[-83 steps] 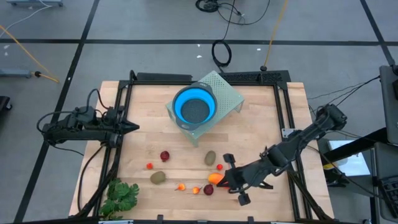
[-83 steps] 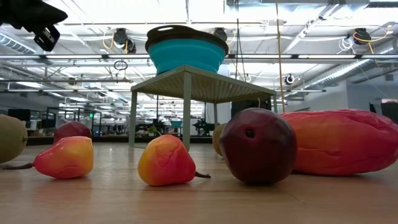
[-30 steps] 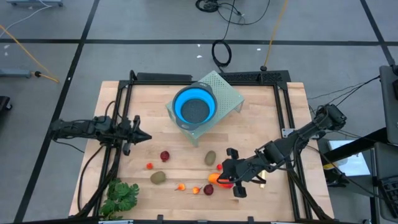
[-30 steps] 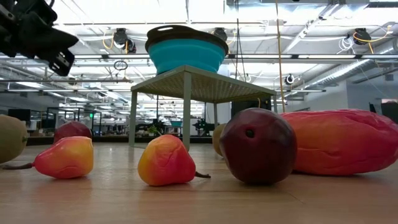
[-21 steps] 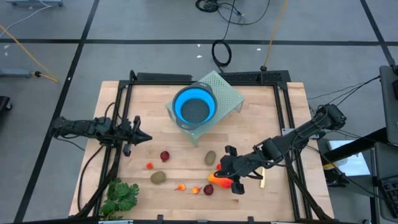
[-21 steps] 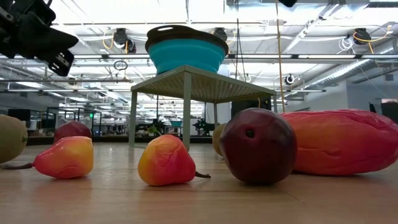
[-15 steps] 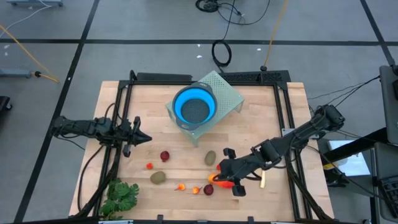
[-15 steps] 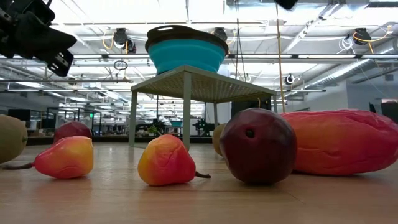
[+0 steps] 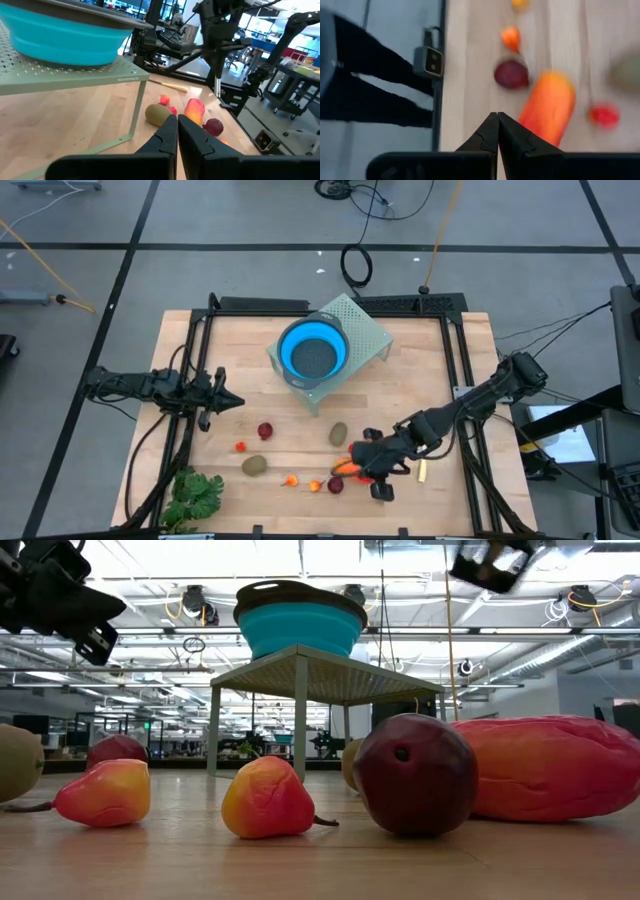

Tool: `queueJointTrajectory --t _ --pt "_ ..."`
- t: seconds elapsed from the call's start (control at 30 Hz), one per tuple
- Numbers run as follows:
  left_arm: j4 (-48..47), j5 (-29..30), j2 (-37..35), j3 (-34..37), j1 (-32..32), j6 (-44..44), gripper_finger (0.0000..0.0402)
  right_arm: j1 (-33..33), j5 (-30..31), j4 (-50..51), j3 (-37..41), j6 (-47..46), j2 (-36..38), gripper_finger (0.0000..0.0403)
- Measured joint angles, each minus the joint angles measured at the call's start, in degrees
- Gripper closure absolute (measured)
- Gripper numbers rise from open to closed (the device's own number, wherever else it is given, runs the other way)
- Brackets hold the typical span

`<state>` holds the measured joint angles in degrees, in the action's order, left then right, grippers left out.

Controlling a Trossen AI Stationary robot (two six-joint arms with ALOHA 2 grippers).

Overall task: Pick & Place Fruit
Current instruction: Put the red yellow mango into the blue strainer bowl on the shelf

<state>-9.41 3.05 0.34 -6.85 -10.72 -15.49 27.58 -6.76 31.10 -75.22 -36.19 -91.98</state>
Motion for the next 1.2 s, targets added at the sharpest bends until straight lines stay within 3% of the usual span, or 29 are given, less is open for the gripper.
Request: queueJointTrajectory --t 0.1,0.27,0.47,0.8,1.0,1.2 --pt "0.11 0.0 0.01 0.0 0.0 0.0 0.0386 -1.54 -2.79 3.78 0.0 -7.19 -0.02 0.0403" --pt "0.09 0.0 0.0 0.0 0.0 0.02 0.0394 -2.6 -6.96 3.01 0.0 -4.68 -0.02 0.0403" --pt "0.04 -0.02 0.0 -0.02 0.02 0.03 0.0395 -2.84 -7.01 -0.29 0.0 -1.27 -0.02 0.0403" --pt "-1.26 -0.03 0.01 -0.07 0.02 0.27 0.0382 -2.82 -6.96 -0.86 -0.02 -3.98 -0.02 0.0395" --pt "-1.28 -0.07 0.0 -0.07 0.02 0.13 0.0382 -3.58 -7.52 2.6 -0.03 -9.07 -0.02 0.0359" --pt "-1.28 -0.09 0.0 -0.07 0.02 0.07 0.0382 -4.33 -8.57 4.57 -0.02 -12.6 -0.02 0.0289"
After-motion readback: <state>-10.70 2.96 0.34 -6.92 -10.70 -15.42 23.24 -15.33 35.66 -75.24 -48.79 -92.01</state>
